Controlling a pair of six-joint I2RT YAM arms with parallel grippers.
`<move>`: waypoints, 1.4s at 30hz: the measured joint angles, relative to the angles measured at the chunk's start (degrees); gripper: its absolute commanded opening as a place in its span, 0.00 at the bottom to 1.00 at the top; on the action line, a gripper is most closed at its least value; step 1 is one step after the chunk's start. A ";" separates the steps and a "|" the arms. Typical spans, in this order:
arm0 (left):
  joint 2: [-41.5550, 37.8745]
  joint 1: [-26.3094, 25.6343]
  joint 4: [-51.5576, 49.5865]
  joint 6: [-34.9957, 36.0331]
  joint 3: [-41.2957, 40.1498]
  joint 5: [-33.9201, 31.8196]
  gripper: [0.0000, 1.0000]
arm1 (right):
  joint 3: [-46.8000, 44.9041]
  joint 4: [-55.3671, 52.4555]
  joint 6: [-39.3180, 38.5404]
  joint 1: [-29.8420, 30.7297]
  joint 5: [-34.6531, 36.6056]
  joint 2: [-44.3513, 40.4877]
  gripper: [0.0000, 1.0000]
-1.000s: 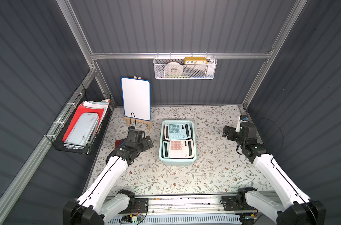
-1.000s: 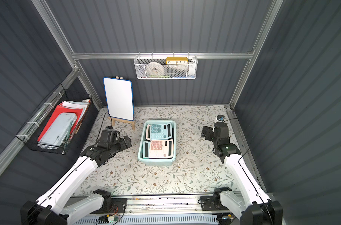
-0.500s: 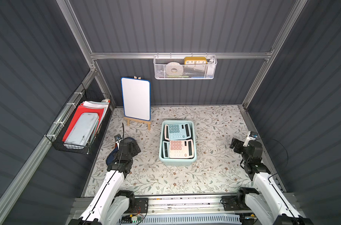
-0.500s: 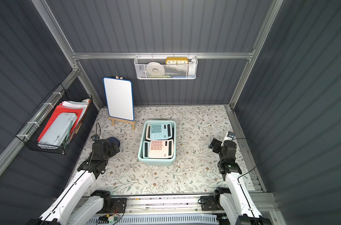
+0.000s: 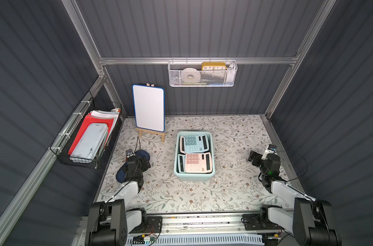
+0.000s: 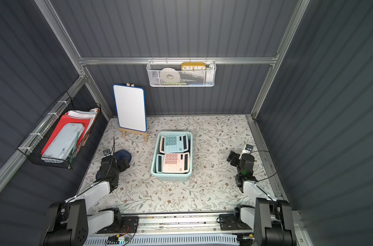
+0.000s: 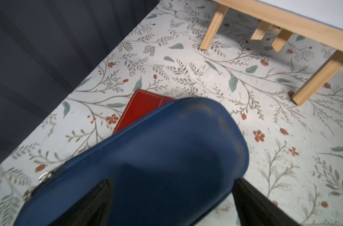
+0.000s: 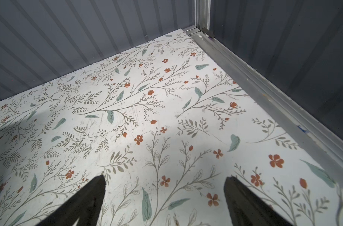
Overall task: Put the calculator in the storage box
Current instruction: Reset both arms
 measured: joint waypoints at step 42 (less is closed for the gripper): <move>25.66 1.51 29.86 4.74 7.78 12.81 0.99 | 6.88 15.50 -6.67 3.98 -7.02 20.94 0.99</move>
